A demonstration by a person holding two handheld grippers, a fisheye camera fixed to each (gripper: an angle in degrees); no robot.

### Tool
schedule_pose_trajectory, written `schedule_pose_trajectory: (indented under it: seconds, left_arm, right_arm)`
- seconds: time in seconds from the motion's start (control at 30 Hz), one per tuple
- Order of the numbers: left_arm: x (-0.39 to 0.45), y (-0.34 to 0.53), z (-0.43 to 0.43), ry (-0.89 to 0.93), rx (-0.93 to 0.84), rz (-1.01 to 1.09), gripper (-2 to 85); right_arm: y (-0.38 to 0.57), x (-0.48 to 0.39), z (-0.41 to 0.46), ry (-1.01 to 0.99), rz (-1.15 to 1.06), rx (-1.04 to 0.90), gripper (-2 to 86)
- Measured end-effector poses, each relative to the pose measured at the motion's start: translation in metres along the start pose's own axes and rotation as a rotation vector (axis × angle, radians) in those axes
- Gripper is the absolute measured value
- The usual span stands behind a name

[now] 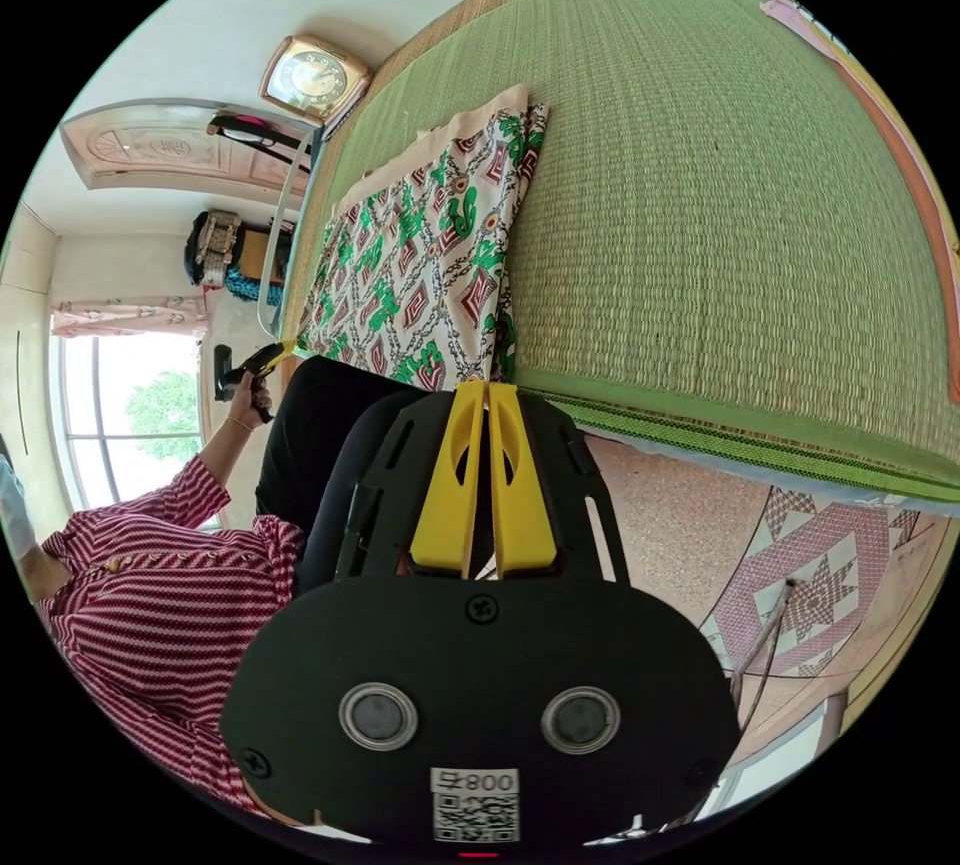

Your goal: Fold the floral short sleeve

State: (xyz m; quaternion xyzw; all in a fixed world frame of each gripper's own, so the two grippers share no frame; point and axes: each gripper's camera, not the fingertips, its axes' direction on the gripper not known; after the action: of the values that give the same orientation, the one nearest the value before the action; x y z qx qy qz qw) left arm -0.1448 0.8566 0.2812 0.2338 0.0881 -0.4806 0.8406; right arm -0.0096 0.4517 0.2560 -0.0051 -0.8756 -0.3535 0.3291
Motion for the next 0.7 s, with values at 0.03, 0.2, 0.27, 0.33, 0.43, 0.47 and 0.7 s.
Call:
schedule_pose_trajectory:
  seconds: [0.03, 0.2, 0.27, 0.33, 0.43, 0.47, 0.7]
  left_arm:
    - [0.018, 0.001, 0.007, 0.032, -0.001, 0.055, 2.1]
    - [0.119, 0.008, 0.063, 0.142, -0.108, 0.359, 4.9]
    - [0.176, 0.016, 0.098, 0.196, -0.153, 0.5, 5.7]
    - [0.217, 0.023, 0.127, 0.228, -0.203, 0.593, 6.1]
    - [0.28, 0.04, 0.178, 0.233, -0.3, 0.735, 6.6]
    - [0.303, 0.047, 0.197, 0.226, -0.334, 0.784, 6.9]
    - [0.409, 0.091, 0.279, 0.045, -0.376, 1.028, 9.2]
  right_arm:
    - [0.001, 0.0, 0.001, -0.006, 0.001, 0.002, 0.3]
    - [0.002, -0.005, 0.0, -0.022, -0.008, 0.022, 0.2]
    - [0.002, -0.007, -0.001, -0.026, -0.016, 0.028, 0.2]
    - [0.002, -0.009, -0.001, -0.034, -0.021, 0.033, 0.2]
    - [0.002, -0.009, 0.0, -0.052, -0.021, 0.039, 0.2]
    - [0.002, -0.009, 0.001, -0.055, -0.022, 0.039, 0.2]
    - [0.005, -0.004, 0.006, -0.117, -0.018, 0.054, 0.3]
